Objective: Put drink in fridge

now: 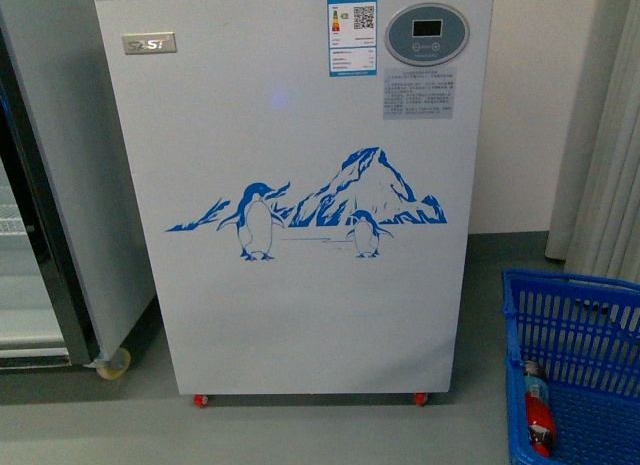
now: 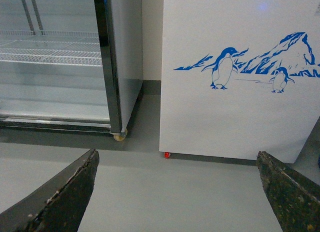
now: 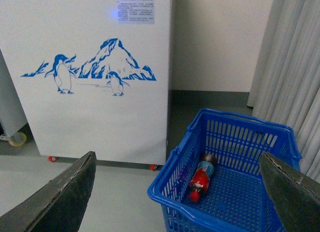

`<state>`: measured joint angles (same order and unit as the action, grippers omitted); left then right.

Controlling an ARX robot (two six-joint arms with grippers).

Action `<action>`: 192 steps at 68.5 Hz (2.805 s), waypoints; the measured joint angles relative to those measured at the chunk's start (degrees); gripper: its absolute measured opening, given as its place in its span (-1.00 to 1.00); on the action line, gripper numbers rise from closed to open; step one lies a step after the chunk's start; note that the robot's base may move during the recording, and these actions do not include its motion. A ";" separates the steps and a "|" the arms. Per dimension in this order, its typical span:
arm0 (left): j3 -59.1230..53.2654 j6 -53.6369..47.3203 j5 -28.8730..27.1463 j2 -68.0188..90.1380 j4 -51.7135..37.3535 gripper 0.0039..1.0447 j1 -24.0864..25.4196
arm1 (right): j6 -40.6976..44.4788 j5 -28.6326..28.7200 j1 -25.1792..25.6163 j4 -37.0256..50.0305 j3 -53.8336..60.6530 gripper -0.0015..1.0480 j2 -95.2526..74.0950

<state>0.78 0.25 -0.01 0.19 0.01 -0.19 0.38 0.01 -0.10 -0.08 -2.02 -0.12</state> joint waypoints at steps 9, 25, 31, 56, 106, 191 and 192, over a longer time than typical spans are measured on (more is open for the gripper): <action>-0.02 0.00 0.00 0.00 0.00 0.85 0.00 | 0.00 0.00 0.00 0.00 0.00 0.86 0.00; -0.02 0.00 0.00 0.00 0.00 0.85 0.00 | 0.00 0.00 0.00 0.00 0.00 0.86 0.00; -0.02 0.00 0.00 0.00 0.00 0.85 0.00 | 0.00 0.00 0.00 0.00 0.00 0.86 0.00; -0.02 0.00 0.00 0.00 0.00 0.85 0.00 | 0.00 0.00 0.00 0.00 0.00 0.86 0.00; 0.00 0.00 0.02 0.00 0.00 0.85 0.00 | 0.02 0.00 0.00 0.00 0.00 0.86 0.02; 0.00 0.00 0.00 0.00 0.00 0.85 0.00 | -7.67 5.53 30.10 9.44 -17.92 0.86 -69.33; -0.02 0.00 0.00 0.00 0.00 0.85 0.00 | -7.13 6.25 30.75 10.93 -18.40 0.86 -72.04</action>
<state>0.75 0.25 -0.01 0.19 0.01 -0.19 -6.74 6.26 30.65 10.85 -20.43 -72.16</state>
